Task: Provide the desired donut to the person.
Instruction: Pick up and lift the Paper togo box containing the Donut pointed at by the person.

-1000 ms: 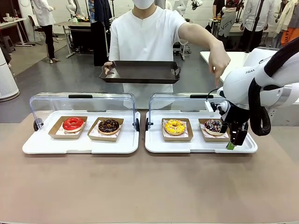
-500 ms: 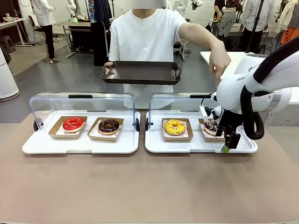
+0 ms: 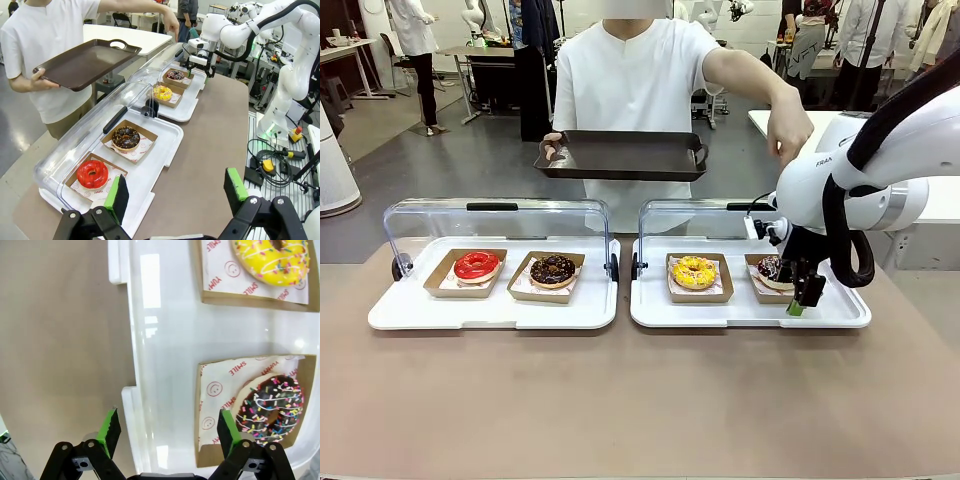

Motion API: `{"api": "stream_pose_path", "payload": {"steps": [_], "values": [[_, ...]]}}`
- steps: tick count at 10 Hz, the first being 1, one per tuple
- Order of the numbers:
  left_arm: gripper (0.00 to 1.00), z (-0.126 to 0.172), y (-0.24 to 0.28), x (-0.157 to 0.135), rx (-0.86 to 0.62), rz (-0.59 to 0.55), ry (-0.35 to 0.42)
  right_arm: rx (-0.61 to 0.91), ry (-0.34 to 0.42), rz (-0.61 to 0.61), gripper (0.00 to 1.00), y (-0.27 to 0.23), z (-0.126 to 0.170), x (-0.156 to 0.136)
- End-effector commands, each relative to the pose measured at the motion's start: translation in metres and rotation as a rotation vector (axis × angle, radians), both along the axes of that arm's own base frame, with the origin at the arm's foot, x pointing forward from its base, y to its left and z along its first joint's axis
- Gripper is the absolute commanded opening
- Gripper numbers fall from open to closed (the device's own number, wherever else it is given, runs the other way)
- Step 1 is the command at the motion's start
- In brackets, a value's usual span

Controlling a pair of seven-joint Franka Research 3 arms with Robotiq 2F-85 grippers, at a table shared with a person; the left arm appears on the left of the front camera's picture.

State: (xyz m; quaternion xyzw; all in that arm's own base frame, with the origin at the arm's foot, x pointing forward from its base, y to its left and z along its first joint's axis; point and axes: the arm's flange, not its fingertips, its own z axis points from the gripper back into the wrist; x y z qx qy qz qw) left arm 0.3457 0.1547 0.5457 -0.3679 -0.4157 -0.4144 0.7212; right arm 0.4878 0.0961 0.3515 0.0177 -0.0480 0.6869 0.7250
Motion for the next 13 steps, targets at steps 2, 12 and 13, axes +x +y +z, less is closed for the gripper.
{"api": "stream_pose_path", "payload": {"steps": [2,12,13], "values": [[1.00,0.001,0.001,-0.001,-0.005,-0.001,-0.004,-0.014,-0.005,-0.028,1.00,0.001,-0.006,0.009],[1.00,0.001,0.001,-0.001,-0.005,-0.001,-0.004,-0.007,0.001,-0.054,1.00,-0.009,-0.026,0.019],[1.00,0.001,0.001,-0.001,-0.005,-0.001,-0.004,-0.008,0.001,-0.054,1.00,-0.010,-0.027,0.020]]}}
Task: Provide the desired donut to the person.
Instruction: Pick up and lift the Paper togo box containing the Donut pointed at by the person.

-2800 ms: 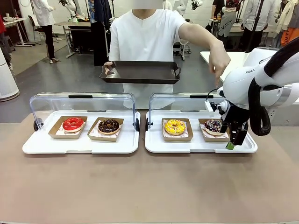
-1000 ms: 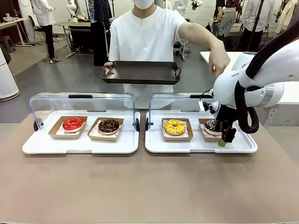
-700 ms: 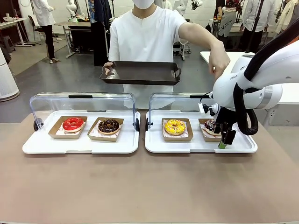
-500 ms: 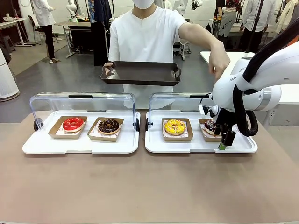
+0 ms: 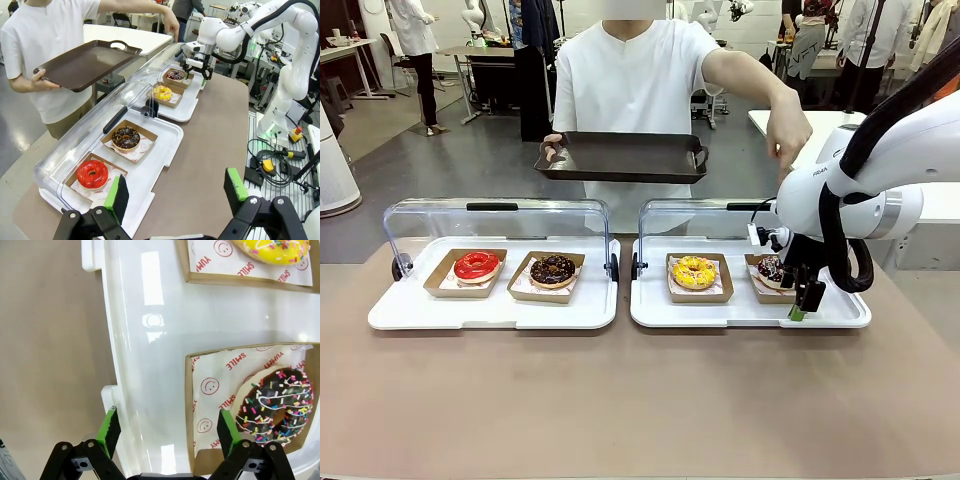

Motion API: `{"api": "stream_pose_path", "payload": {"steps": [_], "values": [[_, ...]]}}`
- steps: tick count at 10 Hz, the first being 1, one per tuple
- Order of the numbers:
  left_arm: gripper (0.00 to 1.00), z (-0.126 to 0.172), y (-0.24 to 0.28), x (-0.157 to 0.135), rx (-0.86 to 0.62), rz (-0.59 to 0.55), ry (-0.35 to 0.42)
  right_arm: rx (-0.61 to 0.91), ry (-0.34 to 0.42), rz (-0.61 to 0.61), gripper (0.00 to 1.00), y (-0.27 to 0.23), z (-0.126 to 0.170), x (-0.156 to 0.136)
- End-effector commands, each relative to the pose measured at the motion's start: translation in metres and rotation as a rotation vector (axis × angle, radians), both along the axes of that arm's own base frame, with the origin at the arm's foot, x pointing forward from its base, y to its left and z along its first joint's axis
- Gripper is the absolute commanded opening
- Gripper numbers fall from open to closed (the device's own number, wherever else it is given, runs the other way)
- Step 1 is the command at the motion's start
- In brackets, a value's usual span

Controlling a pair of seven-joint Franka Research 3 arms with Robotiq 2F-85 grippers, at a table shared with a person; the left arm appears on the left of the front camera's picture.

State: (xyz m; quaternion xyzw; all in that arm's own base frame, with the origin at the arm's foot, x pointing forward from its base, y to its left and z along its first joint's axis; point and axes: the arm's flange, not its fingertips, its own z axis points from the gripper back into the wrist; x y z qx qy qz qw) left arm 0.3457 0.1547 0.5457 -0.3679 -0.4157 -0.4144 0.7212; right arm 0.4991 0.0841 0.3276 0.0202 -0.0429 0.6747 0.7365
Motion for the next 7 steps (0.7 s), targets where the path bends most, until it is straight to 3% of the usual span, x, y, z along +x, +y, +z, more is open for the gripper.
{"api": "stream_pose_path", "payload": {"steps": [1,2,4,5,6,7], "values": [[1.00,0.0008,0.0008,-0.0006,-0.005,-0.001,-0.004,-0.008,-0.010,-0.021,0.97,0.0018,-0.0034,0.0092],[1.00,0.0008,0.0008,-0.0006,-0.005,-0.001,-0.004,-0.009,-0.009,-0.023,0.96,0.0011,-0.0037,0.0098],[1.00,0.0008,0.0008,-0.0006,-0.005,-0.001,-0.004,-0.010,-0.009,-0.023,0.79,-0.0006,-0.0049,0.0102],[1.00,0.0008,0.0008,-0.0006,-0.005,-0.001,-0.004,-0.009,-0.010,-0.020,0.27,-0.0011,-0.0052,0.0103],[1.00,0.0008,0.0008,-0.0006,-0.005,-0.001,-0.004,-0.011,-0.009,-0.022,0.19,-0.0016,-0.0057,0.0103],[1.00,0.0008,0.0008,-0.0006,-0.005,-0.001,-0.004,-0.012,-0.010,-0.022,0.00,-0.0019,-0.0059,0.0101]]}}
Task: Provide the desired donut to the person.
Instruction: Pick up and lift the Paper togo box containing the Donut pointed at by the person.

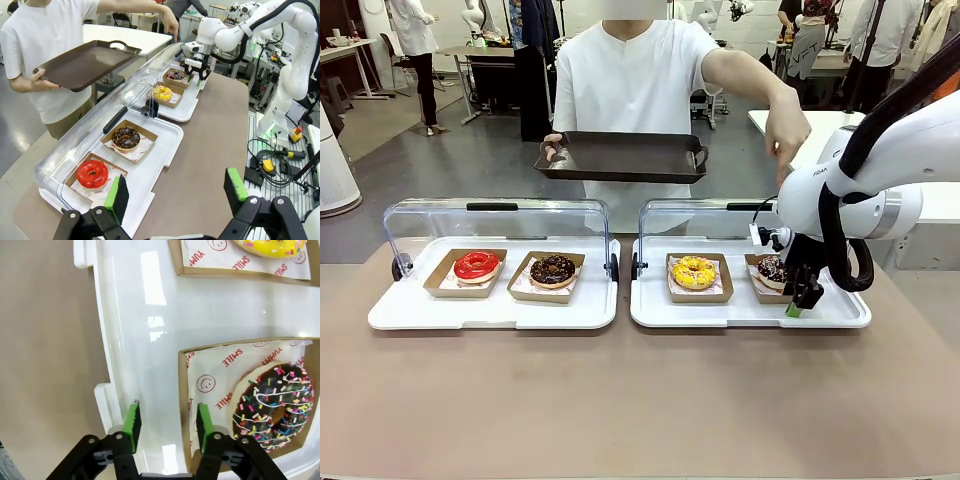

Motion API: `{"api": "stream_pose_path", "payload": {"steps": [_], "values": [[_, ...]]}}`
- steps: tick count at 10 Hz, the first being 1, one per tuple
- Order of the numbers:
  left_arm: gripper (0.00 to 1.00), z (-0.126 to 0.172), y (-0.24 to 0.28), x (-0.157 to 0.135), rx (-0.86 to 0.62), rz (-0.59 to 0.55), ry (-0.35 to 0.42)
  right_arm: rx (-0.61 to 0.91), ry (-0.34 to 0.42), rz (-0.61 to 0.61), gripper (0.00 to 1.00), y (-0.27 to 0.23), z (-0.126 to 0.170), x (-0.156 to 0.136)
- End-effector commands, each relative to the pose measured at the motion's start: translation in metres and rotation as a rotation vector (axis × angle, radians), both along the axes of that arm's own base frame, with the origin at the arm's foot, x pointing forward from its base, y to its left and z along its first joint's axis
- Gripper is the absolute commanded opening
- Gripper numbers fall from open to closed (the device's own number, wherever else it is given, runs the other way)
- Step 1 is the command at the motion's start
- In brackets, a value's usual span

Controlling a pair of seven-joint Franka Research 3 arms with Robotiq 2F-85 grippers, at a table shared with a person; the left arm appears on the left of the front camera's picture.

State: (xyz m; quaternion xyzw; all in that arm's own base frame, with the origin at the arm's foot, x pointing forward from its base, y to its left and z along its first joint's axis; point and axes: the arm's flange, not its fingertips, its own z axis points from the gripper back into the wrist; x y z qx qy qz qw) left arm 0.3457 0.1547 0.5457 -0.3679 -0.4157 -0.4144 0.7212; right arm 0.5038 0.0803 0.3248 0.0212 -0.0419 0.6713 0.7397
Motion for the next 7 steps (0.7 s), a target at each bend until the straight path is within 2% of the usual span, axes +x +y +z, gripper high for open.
{"api": "stream_pose_path", "payload": {"steps": [1,7], "values": [[1.00,0.0008,0.0008,-0.0006,-0.005,-0.001,-0.004,-0.012,-0.012,-0.012,0.00,0.0019,-0.0036,0.0051],[1.00,0.0008,0.0008,-0.0006,-0.005,-0.001,-0.004,-0.012,-0.014,-0.009,0.00,0.0024,-0.0039,0.0045]]}}
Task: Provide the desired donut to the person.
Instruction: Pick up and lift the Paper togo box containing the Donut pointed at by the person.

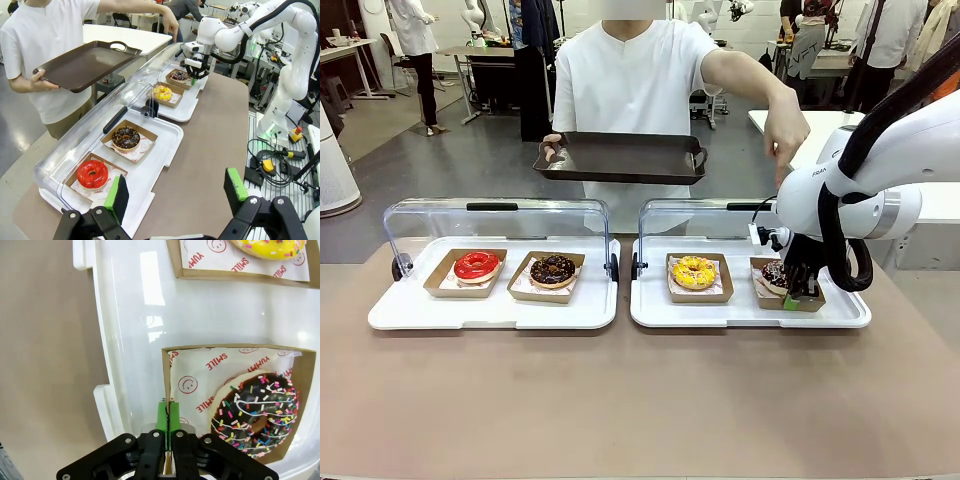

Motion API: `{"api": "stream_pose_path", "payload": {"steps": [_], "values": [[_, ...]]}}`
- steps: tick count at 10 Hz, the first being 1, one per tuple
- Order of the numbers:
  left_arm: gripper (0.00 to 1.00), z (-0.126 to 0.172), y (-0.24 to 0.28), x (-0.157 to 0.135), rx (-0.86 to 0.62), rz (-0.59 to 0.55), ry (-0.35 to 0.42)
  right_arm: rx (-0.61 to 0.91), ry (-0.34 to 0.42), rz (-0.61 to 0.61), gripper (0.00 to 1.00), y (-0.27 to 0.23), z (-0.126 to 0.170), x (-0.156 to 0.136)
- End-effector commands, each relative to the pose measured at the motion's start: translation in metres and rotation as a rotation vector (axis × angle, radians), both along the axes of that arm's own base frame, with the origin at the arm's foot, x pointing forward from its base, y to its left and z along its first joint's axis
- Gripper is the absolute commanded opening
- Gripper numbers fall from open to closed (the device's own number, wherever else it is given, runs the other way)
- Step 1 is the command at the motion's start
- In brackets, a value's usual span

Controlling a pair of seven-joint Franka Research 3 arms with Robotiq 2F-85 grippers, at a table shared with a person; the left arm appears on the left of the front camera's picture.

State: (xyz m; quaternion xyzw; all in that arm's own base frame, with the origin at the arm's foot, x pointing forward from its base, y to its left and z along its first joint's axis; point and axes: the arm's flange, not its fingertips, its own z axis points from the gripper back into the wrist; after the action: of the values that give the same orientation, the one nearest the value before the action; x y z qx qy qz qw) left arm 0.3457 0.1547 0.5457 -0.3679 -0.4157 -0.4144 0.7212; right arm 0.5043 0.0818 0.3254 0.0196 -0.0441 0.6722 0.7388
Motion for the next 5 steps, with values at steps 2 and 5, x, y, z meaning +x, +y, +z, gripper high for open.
{"api": "stream_pose_path", "payload": {"steps": [2,5], "values": [[1.00,0.001,0.001,-0.001,-0.005,-0.001,-0.004,-0.013,-0.009,-0.003,0.00,0.002,-0.003,0.003],[1.00,0.001,0.001,-0.001,-0.005,-0.001,-0.004,-0.051,0.025,0.062,0.00,0.021,0.014,-0.013]]}}
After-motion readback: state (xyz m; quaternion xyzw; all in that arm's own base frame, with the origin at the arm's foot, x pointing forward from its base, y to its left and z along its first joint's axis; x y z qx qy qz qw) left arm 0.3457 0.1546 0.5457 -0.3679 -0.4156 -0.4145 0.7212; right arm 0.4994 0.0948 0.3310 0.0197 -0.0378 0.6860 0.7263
